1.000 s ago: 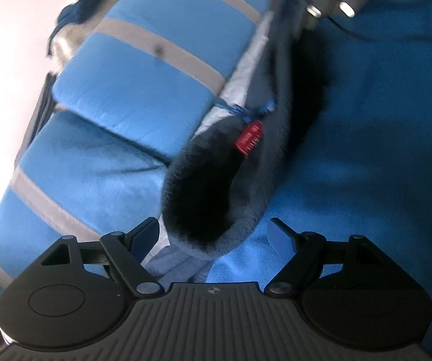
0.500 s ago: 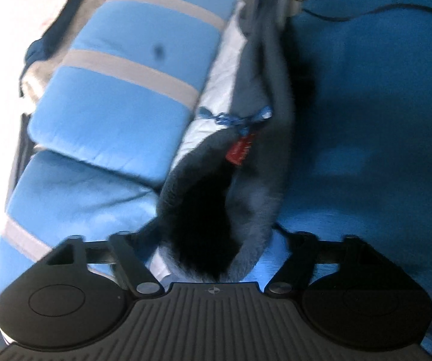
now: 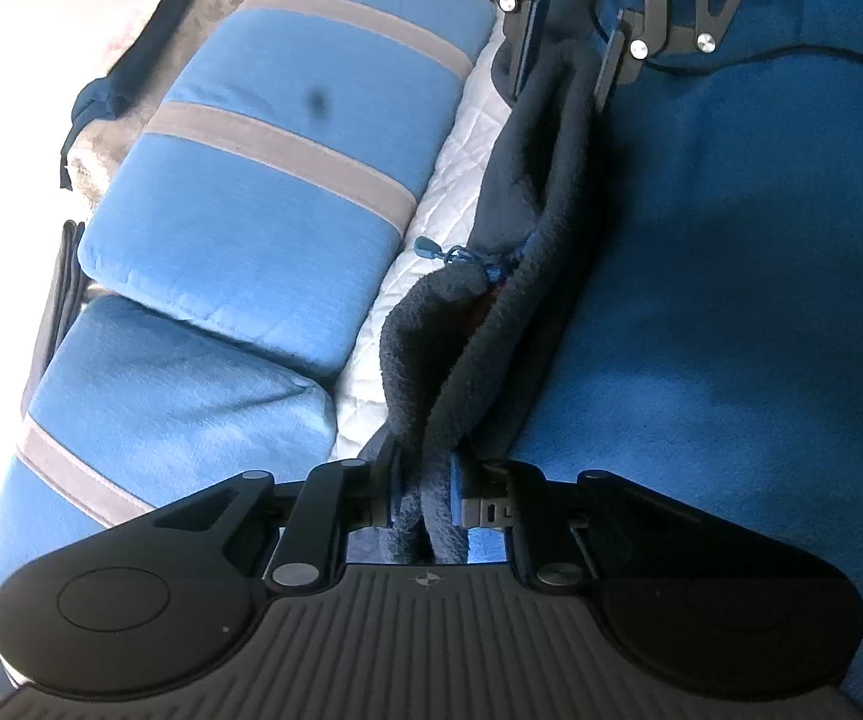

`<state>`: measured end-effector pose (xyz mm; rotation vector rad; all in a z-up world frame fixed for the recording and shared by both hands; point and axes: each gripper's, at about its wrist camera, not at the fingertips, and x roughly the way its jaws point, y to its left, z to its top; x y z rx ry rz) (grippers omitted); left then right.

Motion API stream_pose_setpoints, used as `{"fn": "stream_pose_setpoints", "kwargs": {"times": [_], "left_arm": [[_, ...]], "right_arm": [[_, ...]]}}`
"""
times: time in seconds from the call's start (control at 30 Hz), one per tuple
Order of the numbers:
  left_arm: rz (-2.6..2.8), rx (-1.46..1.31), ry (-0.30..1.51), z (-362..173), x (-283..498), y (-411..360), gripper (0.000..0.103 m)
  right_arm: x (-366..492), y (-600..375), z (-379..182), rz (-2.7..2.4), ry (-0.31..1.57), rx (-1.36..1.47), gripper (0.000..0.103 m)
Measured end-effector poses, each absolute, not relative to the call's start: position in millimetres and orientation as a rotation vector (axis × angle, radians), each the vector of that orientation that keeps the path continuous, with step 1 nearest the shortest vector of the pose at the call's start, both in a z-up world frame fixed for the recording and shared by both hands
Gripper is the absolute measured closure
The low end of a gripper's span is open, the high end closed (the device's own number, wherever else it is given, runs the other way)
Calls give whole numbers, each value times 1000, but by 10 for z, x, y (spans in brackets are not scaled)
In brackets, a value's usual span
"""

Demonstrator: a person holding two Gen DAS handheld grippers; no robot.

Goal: Fold clothes
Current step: 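Carry the hood with both tools over the hoodie body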

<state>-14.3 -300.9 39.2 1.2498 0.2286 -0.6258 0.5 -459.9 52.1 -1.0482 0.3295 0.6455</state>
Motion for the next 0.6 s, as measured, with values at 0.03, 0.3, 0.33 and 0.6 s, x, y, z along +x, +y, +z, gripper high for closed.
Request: {"fn": "stream_pose_setpoints", "kwargs": {"times": [0.03,0.3,0.33,0.6], "left_arm": [[-625,1254,225,389,-141,-3013,88],[-626,1258,217,362,-187,-2958,88],[-627,1256,216,362,-189,-2952,88],[-603,1256,189,354,-188,-2957,88]], "right_arm": [[11,-4601,512,642,333,-1044,53],[117,-4626,515,607,353,-991,32],[141,-4634,520,606,360,-981,32],[189,-4605,538,660,376,-983,72]]}}
